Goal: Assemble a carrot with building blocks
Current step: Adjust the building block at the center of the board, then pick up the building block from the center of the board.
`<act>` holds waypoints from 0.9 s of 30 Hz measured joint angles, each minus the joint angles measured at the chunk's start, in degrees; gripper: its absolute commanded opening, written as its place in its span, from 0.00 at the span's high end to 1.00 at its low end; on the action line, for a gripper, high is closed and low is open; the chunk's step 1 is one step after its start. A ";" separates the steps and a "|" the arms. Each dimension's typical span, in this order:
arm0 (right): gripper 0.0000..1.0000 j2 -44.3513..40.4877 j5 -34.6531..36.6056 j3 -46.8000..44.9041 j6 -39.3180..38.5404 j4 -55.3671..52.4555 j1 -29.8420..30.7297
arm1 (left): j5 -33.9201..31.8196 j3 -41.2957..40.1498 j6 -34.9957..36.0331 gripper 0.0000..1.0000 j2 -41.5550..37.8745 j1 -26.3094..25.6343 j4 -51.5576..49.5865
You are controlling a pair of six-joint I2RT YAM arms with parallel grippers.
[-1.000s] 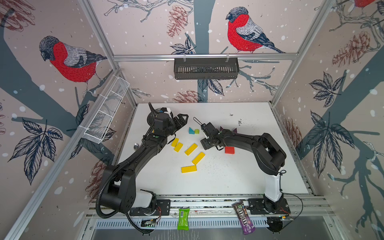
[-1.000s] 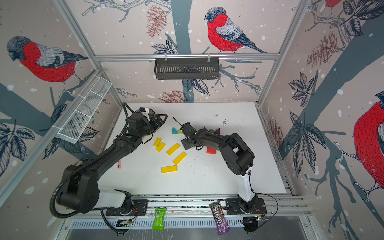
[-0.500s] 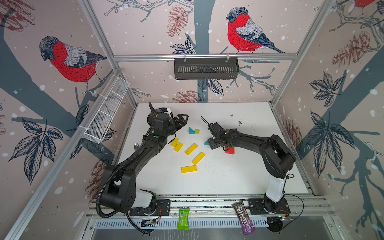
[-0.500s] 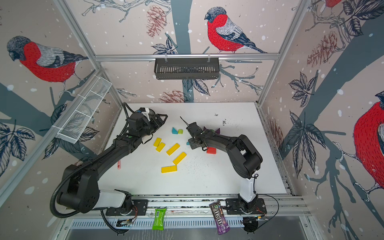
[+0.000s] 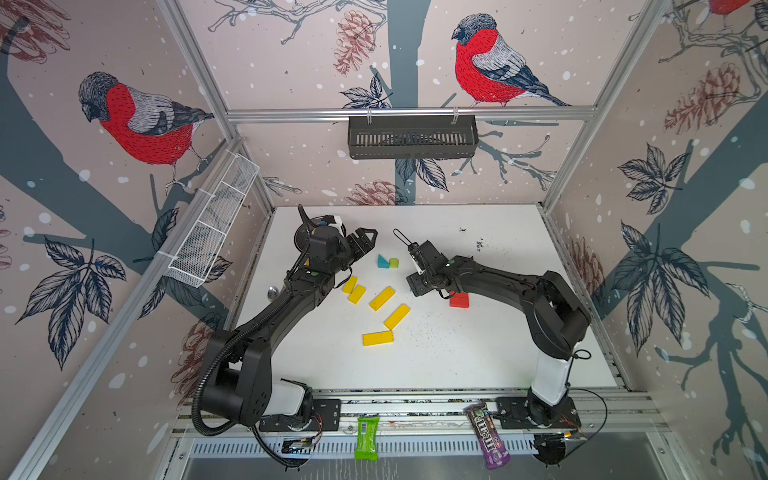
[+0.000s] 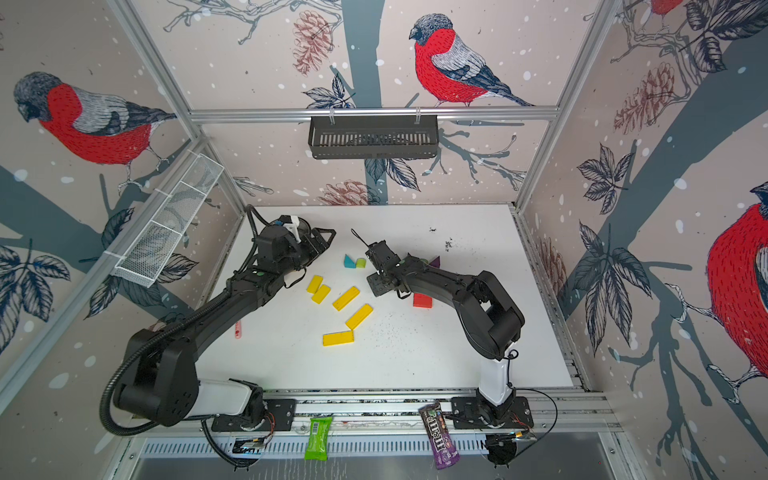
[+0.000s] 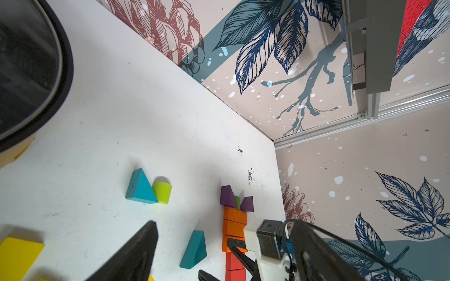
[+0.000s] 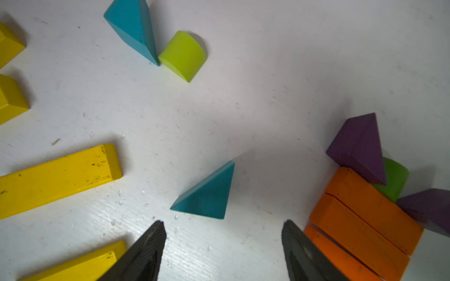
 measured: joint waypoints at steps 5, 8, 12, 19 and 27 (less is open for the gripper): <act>0.26 1.27 -1.07 0.59 -0.37 -0.35 0.15 | 0.15 0.00 -0.04 0.14 0.13 -0.07 0.00; 0.28 2.21 -1.70 1.03 -0.92 -0.37 0.15 | 0.22 0.00 -0.11 0.14 0.15 -0.17 0.00; 0.29 4.09 -2.54 2.16 -1.44 -0.42 0.63 | 0.39 0.00 -0.20 0.14 0.44 -0.39 0.00; 0.33 5.62 -2.69 2.45 -1.62 -0.42 1.33 | 0.39 0.00 -0.22 0.14 0.70 -0.68 0.00; 0.41 8.41 -2.01 3.39 -1.55 -0.13 0.98 | 0.39 0.00 -0.22 0.14 0.87 -0.76 -0.02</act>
